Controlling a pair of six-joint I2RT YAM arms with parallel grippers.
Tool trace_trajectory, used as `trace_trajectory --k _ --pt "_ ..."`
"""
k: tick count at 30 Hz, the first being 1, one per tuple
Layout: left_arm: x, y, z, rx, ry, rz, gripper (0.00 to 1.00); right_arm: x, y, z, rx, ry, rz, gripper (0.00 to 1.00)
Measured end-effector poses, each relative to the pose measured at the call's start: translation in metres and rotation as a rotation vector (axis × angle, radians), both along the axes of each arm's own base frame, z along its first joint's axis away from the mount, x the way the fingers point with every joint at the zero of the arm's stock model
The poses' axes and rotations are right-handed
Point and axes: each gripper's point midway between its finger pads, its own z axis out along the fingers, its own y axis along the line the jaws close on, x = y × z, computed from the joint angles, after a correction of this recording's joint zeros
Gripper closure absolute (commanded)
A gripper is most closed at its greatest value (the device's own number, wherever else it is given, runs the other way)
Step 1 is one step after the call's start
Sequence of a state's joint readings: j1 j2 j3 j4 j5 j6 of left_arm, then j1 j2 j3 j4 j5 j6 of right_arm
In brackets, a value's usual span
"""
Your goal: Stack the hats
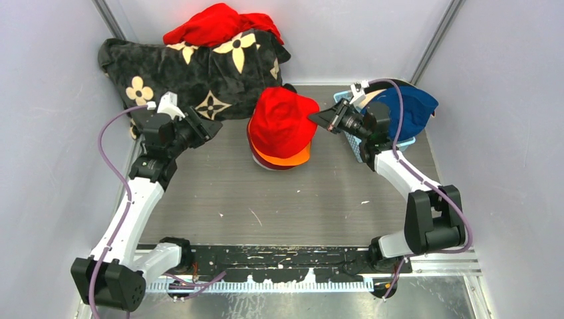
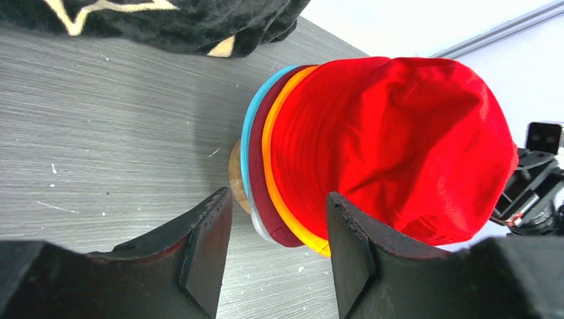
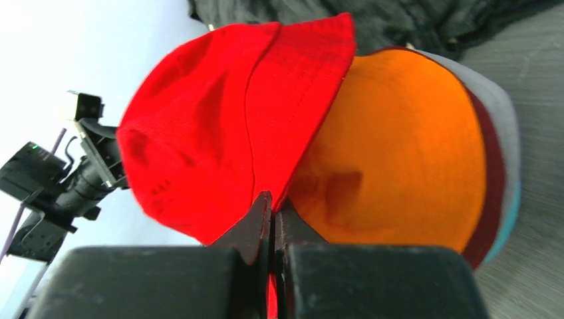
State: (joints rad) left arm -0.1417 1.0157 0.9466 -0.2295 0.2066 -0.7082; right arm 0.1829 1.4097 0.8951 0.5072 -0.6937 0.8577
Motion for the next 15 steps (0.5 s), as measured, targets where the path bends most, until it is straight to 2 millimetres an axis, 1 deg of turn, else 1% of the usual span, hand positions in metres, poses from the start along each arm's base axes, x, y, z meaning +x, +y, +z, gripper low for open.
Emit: trace_trajectory --k 3,5,8,11,14,15 --pt "0.004 -0.002 -0.001 -0.011 0.003 -0.002 0.46 0.008 -0.012 -0.018 -0.009 0.054 -0.035 0.99" --pt "0.008 -0.004 -0.004 -0.017 0.010 -0.005 0.46 0.014 -0.019 -0.026 -0.015 0.080 -0.062 0.96" --pt "0.016 -0.010 -0.014 -0.019 0.031 -0.019 0.46 0.021 -0.026 -0.041 -0.032 0.118 -0.090 0.81" --pt "0.022 -0.018 -0.023 -0.020 0.050 -0.039 0.46 0.027 -0.027 -0.057 -0.047 0.160 -0.096 0.66" --pt "0.027 -0.027 -0.027 -0.026 0.050 -0.061 0.46 0.034 -0.029 -0.070 -0.060 0.190 -0.101 0.63" --pt "0.029 -0.030 -0.028 -0.027 0.048 -0.068 0.46 0.035 -0.030 -0.075 -0.063 0.200 -0.104 0.61"
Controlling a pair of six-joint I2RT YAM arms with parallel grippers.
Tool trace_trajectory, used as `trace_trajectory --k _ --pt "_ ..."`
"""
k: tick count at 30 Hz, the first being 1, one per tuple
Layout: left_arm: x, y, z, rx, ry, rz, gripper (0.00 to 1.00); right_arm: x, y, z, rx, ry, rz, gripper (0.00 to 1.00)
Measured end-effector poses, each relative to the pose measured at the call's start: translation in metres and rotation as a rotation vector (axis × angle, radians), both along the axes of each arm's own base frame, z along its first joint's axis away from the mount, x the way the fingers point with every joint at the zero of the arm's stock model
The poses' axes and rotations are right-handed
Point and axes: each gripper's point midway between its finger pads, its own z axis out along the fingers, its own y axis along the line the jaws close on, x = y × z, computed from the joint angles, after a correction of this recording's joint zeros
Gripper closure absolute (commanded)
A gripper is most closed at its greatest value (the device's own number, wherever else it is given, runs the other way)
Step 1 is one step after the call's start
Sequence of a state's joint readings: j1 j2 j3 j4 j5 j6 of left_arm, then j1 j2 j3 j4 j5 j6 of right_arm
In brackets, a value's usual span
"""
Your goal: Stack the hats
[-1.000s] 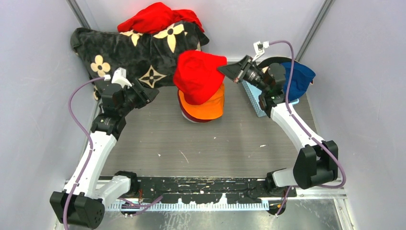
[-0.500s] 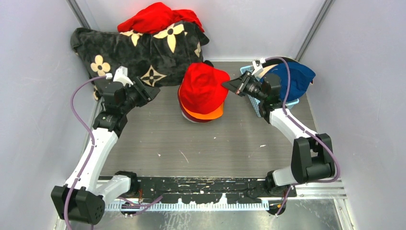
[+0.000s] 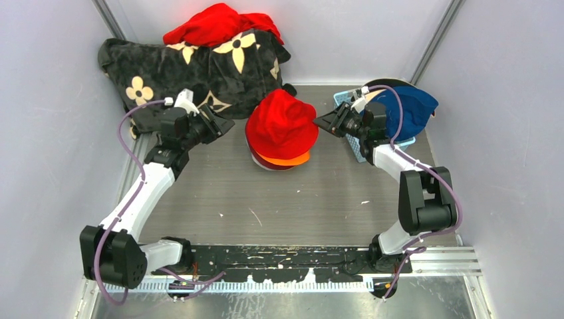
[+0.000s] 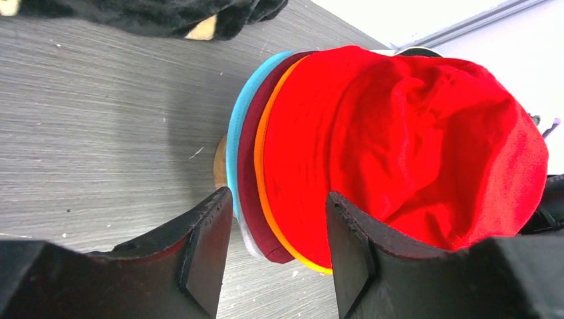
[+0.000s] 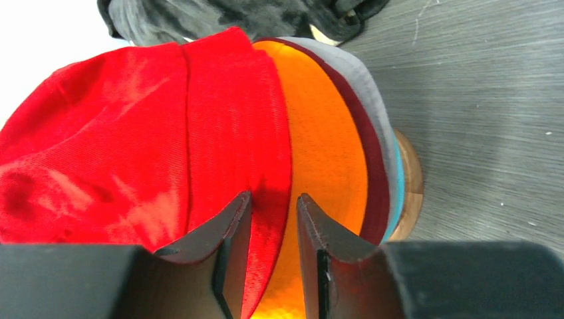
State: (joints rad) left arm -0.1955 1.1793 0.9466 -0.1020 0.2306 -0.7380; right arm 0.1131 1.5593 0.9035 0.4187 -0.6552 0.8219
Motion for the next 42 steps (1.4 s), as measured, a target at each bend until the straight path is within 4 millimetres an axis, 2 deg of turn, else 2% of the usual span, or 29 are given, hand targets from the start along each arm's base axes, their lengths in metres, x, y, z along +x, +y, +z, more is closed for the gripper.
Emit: trace_trajectory --k 3,5,7,12,13,15,17,19,23,24,26,29,32,37,42 --pt "0.004 -0.004 -0.003 -0.006 0.000 -0.007 0.46 0.003 -0.002 -0.009 -0.002 0.024 -0.005 0.62" --pt "0.007 -0.006 -0.005 -0.009 0.004 -0.011 0.46 0.004 -0.002 -0.012 -0.003 0.030 -0.007 0.77" --pt "0.010 -0.007 -0.008 -0.009 0.008 -0.012 0.46 0.004 -0.003 -0.013 -0.003 0.032 -0.009 0.98" --pt "0.014 -0.010 -0.013 -0.010 0.011 -0.016 0.46 0.005 -0.003 -0.012 0.001 0.030 -0.010 0.99" --pt "0.015 -0.010 -0.014 -0.010 0.013 -0.017 0.46 0.005 -0.003 -0.011 0.004 0.029 -0.011 0.93" --pt "0.016 -0.011 -0.016 -0.010 0.019 -0.019 0.46 0.006 -0.003 -0.010 0.013 0.028 -0.011 0.66" --pt "0.016 -0.011 -0.017 -0.009 0.022 -0.019 0.46 0.005 -0.002 -0.008 0.030 0.029 -0.008 0.49" --pt "0.016 -0.011 -0.017 -0.009 0.019 -0.020 0.46 0.003 -0.001 -0.006 0.058 0.024 -0.001 0.43" --pt "0.016 -0.011 -0.017 -0.009 0.017 -0.020 0.46 -0.007 -0.002 -0.010 0.111 0.048 0.014 0.42" --pt "0.016 -0.011 -0.017 -0.009 0.017 -0.020 0.46 -0.009 -0.001 -0.011 0.121 0.059 0.020 0.43" --pt "0.016 -0.011 -0.017 -0.009 0.017 -0.020 0.46 -0.012 0.000 -0.010 0.140 0.061 0.031 0.54" --pt "0.016 -0.011 -0.017 -0.009 0.017 -0.020 0.46 -0.016 0.001 -0.005 0.171 0.046 0.049 0.81" --pt "0.016 -0.011 -0.017 -0.009 0.017 -0.020 0.46 -0.023 0.004 0.000 0.215 0.041 0.071 0.99" --pt "0.016 -0.011 -0.016 -0.007 0.016 -0.019 0.46 -0.025 0.005 0.009 0.267 0.029 0.083 0.99" --pt "0.017 -0.011 -0.015 -0.011 0.010 -0.019 0.46 -0.018 0.000 -0.010 0.211 0.086 0.038 0.99"
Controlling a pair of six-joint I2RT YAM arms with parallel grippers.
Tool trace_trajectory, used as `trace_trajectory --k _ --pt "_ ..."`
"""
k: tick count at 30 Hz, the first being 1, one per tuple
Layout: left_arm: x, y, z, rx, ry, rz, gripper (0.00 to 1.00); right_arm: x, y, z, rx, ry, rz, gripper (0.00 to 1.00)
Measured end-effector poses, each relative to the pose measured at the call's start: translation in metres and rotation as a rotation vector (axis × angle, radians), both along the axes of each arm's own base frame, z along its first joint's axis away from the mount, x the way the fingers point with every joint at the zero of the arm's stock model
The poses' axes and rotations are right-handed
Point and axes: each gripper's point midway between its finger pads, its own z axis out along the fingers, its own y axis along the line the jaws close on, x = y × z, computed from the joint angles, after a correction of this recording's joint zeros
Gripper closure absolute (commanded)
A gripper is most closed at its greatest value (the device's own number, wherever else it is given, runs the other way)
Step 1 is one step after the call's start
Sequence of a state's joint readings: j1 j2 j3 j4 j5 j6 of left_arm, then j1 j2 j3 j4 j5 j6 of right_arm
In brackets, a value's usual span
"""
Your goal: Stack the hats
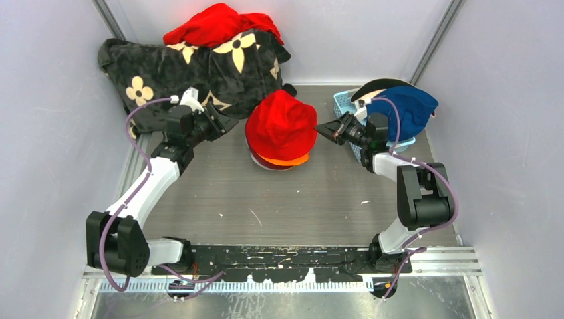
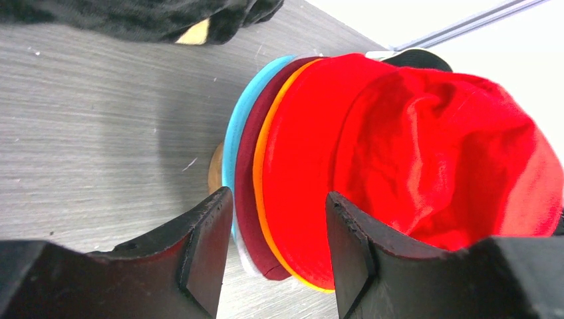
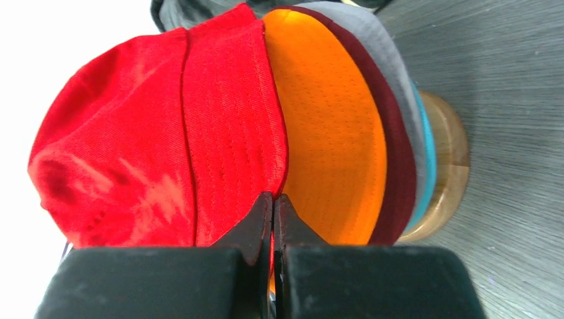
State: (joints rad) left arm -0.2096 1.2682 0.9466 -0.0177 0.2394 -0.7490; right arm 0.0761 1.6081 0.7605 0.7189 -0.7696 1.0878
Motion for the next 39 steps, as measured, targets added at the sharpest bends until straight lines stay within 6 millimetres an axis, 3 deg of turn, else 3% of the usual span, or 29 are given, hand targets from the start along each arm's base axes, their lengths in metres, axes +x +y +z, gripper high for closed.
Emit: trace_trajectory --k 4,20,28,33,39 --pt "0.008 -0.008 0.004 -0.042 -0.023 -0.021 0.46 0.006 -0.001 -0.012 -0.044 0.026 0.001 0.99" --pt "0.032 -0.043 -0.030 -0.204 0.046 -0.128 0.46 0.017 0.010 -0.024 -0.108 0.024 0.045 0.99" --pt "0.035 -0.048 -0.025 -0.236 0.021 -0.150 0.47 0.018 0.013 -0.025 -0.109 0.023 0.056 0.99" --pt "0.038 -0.053 -0.032 -0.263 0.025 -0.166 0.60 0.019 0.014 -0.026 -0.109 0.025 0.058 0.99" --pt "0.039 -0.053 -0.046 -0.277 0.056 -0.160 1.00 0.019 0.014 -0.027 -0.109 0.025 0.058 0.99"
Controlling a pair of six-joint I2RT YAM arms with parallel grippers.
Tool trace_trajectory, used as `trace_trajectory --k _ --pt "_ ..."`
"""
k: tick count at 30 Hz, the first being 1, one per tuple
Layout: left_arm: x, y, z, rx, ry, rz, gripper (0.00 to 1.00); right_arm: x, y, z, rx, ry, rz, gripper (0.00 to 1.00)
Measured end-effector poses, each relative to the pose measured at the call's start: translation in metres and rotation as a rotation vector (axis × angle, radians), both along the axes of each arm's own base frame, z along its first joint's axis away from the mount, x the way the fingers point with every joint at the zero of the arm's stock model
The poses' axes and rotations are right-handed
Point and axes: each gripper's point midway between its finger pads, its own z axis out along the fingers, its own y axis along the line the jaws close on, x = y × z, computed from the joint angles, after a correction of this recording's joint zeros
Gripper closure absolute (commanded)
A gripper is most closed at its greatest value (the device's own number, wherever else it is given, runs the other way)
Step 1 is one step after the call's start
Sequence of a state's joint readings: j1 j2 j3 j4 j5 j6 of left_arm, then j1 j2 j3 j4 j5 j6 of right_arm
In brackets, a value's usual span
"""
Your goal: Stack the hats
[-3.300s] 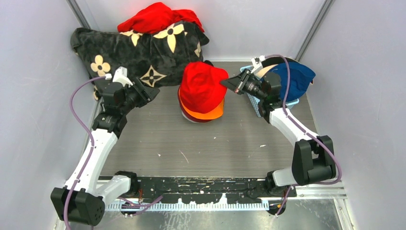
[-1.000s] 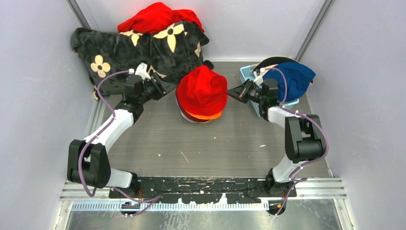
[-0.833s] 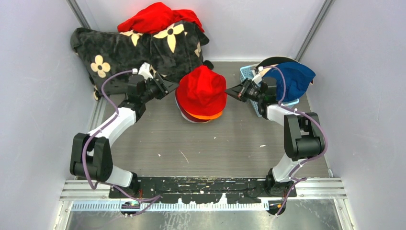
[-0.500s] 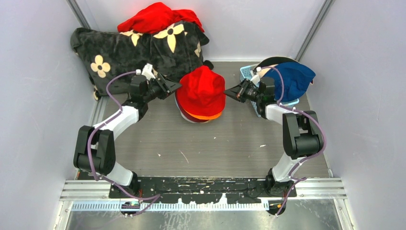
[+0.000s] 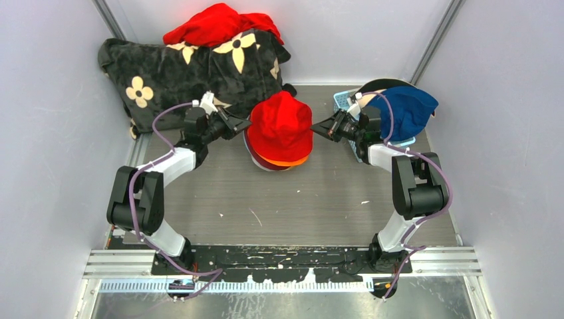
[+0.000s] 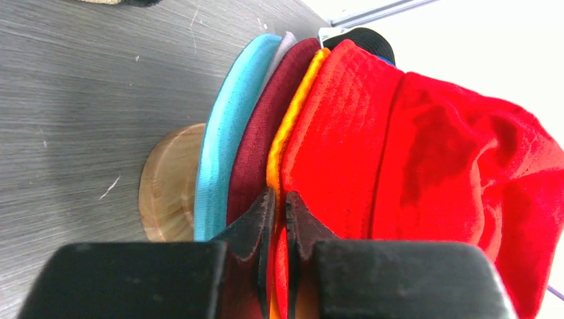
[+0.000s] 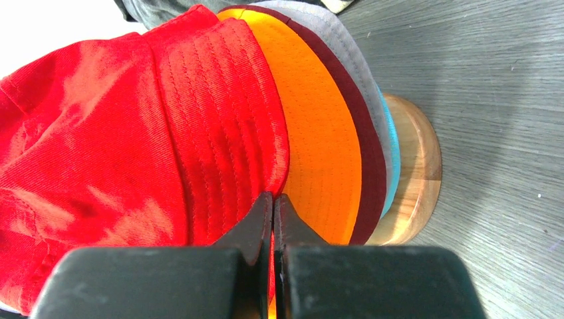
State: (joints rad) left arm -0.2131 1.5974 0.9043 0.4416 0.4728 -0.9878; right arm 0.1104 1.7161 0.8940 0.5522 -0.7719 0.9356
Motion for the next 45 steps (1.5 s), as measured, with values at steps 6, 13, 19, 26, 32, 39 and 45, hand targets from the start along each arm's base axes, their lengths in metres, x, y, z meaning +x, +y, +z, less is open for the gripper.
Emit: trace_trajectory --k 6,13,19,26,32,39,45 --pt "0.000 0.000 0.000 0.004 -0.006 0.001 1.00 0.001 -0.001 -0.002 -0.011 -0.007 -0.006 0.99" --pt "-0.001 0.008 -0.013 0.029 0.001 0.033 1.00 0.002 -0.004 -0.013 -0.056 0.004 -0.023 0.99" --pt "-0.003 0.012 -0.026 0.056 0.032 0.053 1.00 0.002 -0.005 -0.017 -0.075 0.007 -0.029 0.99" --pt "-0.003 0.014 -0.032 0.079 0.041 0.058 1.00 0.003 -0.005 -0.031 -0.089 0.032 -0.029 0.99" --pt "-0.003 0.014 -0.037 0.084 0.053 0.058 1.00 0.003 -0.005 -0.032 -0.091 0.033 -0.028 0.99" --pt "-0.001 0.015 -0.038 0.122 0.064 0.057 1.00 0.003 -0.004 -0.034 -0.101 0.032 -0.026 0.99" --pt "-0.005 0.037 -0.099 0.237 0.219 0.122 1.00 -0.002 0.000 -0.043 -0.121 0.060 -0.024 0.99"
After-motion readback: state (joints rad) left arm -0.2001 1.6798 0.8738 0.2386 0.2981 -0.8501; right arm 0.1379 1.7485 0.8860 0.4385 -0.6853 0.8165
